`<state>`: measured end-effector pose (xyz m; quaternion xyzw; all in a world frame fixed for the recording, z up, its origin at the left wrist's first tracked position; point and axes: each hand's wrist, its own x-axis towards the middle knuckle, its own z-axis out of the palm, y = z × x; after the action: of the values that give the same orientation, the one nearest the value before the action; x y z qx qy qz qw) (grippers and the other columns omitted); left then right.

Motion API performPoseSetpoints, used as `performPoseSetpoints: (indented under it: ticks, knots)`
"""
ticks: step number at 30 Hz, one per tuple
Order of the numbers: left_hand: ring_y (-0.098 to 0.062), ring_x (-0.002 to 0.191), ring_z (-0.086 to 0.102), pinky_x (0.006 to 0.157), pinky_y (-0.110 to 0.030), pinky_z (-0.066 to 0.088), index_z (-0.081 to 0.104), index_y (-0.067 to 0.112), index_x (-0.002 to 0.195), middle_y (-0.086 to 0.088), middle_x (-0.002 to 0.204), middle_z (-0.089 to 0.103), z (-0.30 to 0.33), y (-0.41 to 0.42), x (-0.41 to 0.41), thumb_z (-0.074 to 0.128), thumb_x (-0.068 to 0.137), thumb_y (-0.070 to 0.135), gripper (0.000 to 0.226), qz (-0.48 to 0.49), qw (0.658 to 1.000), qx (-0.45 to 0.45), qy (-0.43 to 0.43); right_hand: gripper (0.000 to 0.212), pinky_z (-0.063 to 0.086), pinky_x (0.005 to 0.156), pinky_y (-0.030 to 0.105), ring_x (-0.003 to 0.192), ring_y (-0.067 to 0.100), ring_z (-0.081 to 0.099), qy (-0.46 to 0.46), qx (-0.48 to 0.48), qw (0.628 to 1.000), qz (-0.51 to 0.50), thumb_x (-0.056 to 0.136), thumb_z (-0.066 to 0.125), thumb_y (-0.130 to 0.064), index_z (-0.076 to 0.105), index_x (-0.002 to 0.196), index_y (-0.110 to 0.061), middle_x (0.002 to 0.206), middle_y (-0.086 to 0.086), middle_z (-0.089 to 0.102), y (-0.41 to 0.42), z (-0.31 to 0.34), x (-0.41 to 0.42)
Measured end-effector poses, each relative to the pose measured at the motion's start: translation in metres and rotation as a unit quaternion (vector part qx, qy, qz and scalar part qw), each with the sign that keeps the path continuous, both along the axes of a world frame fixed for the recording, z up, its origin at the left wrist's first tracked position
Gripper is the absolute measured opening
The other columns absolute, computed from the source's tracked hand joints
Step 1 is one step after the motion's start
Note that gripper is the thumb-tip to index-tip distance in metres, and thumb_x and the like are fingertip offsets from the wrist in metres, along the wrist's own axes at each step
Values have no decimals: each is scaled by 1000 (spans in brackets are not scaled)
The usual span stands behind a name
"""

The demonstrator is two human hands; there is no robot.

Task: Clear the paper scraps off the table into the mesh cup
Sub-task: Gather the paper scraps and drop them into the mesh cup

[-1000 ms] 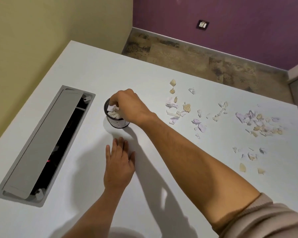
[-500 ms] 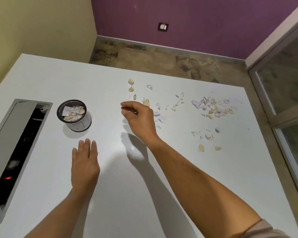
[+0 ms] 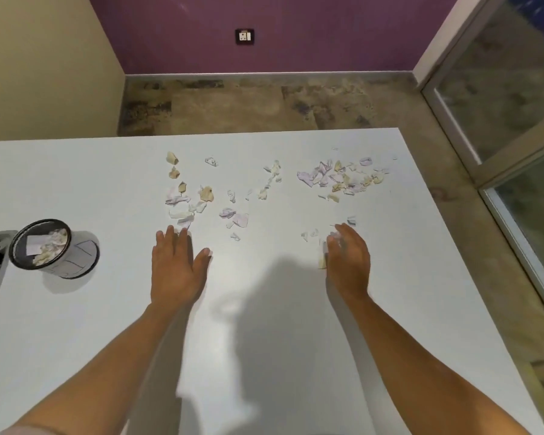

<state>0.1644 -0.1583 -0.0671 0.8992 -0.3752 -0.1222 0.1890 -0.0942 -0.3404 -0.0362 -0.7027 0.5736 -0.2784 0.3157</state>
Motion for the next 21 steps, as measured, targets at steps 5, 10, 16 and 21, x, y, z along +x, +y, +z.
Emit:
performPoseSetpoints:
  ticks: [5,10,16,21]
  knots:
    - [-48,129,29,103,-60,32,36,5,141,-30,138,36,-7,-27,32,32,86,69,84,21,998,52,-27,63,14,119,45,148,26,15,190,-28,981,27,97,36,-56,28,150,-21,159,8,22,-30,-39,-33]
    - [-45,143,14,114,-60,15,17,4,151,-27,156,18,-18,-55,48,25,82,79,102,40,998,47,-19,83,-1,121,46,149,20,3,245,-8,966,82,90,11,-73,6,153,-20,163,3,8,-48,-65,-22]
    - [-31,147,16,114,-61,11,30,21,146,-2,158,28,-22,-92,36,25,90,72,76,-102,993,32,-39,77,-2,121,42,150,16,-1,258,-59,941,210,95,10,-67,4,154,-18,163,-1,8,-64,-67,4]
    - [-22,150,12,119,-51,4,39,22,146,-1,160,25,-25,-95,-1,29,91,68,72,-215,977,1,-2,66,1,122,40,148,6,-3,235,-85,909,333,100,17,-56,10,155,-19,162,-6,8,-57,-66,5]
